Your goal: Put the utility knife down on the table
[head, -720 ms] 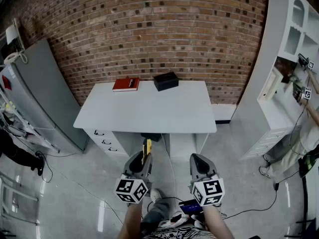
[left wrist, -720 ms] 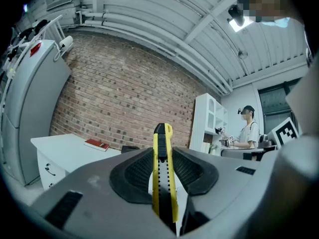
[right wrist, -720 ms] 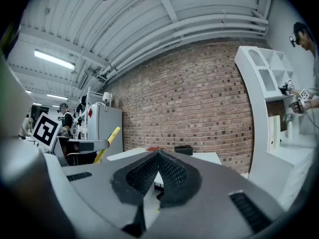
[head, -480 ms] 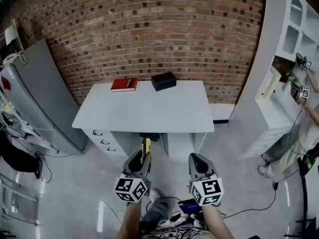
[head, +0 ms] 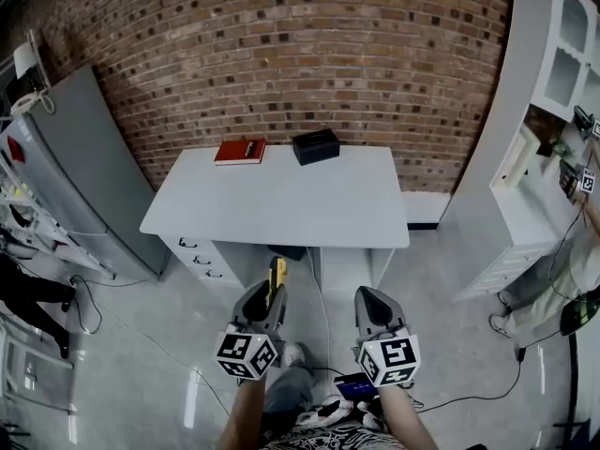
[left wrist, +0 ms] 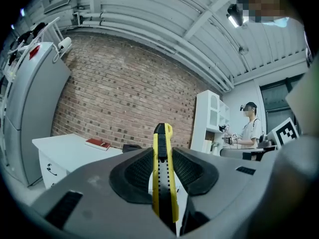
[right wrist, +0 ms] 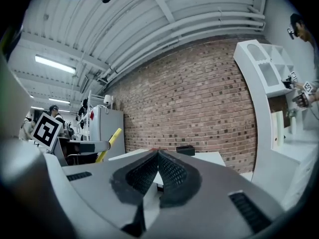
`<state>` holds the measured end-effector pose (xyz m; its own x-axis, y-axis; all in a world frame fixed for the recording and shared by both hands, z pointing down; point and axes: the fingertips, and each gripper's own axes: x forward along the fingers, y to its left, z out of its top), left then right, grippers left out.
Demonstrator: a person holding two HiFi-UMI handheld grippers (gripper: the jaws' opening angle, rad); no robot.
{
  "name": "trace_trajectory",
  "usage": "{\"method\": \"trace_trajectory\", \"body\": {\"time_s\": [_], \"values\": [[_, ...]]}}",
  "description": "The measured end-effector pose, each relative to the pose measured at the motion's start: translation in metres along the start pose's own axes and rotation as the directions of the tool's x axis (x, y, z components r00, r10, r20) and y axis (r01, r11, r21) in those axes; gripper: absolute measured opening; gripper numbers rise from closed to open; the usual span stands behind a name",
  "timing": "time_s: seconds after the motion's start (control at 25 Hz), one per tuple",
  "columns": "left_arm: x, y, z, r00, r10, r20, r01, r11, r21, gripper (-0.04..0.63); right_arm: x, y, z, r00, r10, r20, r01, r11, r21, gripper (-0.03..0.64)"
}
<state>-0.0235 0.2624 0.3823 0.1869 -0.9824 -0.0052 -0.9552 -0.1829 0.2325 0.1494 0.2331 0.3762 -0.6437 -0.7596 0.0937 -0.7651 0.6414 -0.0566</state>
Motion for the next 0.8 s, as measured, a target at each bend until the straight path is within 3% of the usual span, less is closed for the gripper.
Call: {"method": "trace_trajectory", "body": {"time_s": [0.36, 0.6, 0.8], "values": [[0.067, 0.027, -0.006, 1.000, -0.018, -0.016, 0.018, 1.000, 0.001, 0.121, 0.063, -0.027, -0.011, 0.999, 0.005, -0.032, -0.004, 1.000, 0.019, 0.003], [0.158, 0.080, -0.010, 0.998, -0.049, -0.036, 0.048, 0.999, -0.019, 0.123, 0.155, -0.051, -0.022, 0.997, -0.006, -0.081, 0.007, 1.000, 0.010, 0.003], [0.248, 0.132, 0.004, 0.992, -0.100, -0.079, 0.102, 0.995, 0.022, 0.123, 0.252, -0.072, -0.010, 0.993, -0.019, -0.114, 0.021, 1.000, 0.016, 0.003]]}}
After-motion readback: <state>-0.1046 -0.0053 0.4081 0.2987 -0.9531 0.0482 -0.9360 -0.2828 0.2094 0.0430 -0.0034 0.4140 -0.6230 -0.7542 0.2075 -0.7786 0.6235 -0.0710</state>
